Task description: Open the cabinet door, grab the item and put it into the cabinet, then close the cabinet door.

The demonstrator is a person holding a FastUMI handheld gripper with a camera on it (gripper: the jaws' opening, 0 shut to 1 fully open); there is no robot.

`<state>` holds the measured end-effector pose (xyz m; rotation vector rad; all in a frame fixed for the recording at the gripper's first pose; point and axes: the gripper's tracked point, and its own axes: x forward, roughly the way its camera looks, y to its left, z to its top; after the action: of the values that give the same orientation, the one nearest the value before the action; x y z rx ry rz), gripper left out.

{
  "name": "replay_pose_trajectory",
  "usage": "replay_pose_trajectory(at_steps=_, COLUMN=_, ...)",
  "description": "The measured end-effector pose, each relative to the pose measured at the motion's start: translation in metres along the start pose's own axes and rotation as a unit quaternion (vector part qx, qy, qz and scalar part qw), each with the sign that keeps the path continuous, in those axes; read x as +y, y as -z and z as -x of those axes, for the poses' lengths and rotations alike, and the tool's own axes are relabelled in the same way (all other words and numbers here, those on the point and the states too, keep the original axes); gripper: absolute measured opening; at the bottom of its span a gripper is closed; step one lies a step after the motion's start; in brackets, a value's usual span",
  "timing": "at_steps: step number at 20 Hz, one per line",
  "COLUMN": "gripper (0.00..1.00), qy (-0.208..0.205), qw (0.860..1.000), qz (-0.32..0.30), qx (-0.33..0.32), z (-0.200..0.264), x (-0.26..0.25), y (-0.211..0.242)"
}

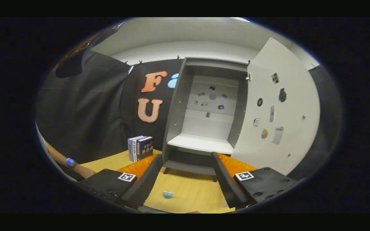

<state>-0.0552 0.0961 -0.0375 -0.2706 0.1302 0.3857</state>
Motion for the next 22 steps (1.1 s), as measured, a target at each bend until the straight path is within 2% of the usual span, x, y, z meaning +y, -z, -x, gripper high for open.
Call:
replay_pose_trajectory(at_steps=2, gripper=0.97, qy=-0.006, qw=0.999, qz=-0.031, qx=0.017, z=-0.033, x=0.012, y=0.034)
replay_pose_trajectory(at_steps=6, gripper=0.98, qy=0.011, qw=0.995, qz=-0.071, qx=0.071, z=-0.079, x=0.018, y=0.117)
replay_pose_trajectory(at_steps=11, gripper=0.98, qy=0.014, qw=0.989, qz=-0.068, qx=0.134, z=-0.095, x=0.033, y=0.203)
replay_pose_trajectory(at_steps=14, gripper=0.98, qy=0.016, qw=0.985, qz=-0.069, qx=0.157, z=-0.097, x=0.039, y=0.234)
replay_pose_trajectory(at_steps=18, gripper=0.98, qy=0.040, qw=0.981, qz=-0.063, qx=0.181, z=-0.100, x=0.032, y=0.273)
replay_pose_trajectory(at_steps=22, gripper=0.98, qy=0.042, qw=0.968, qz=-0.095, qx=0.229, z=-0.102, x=0.038, y=0.325)
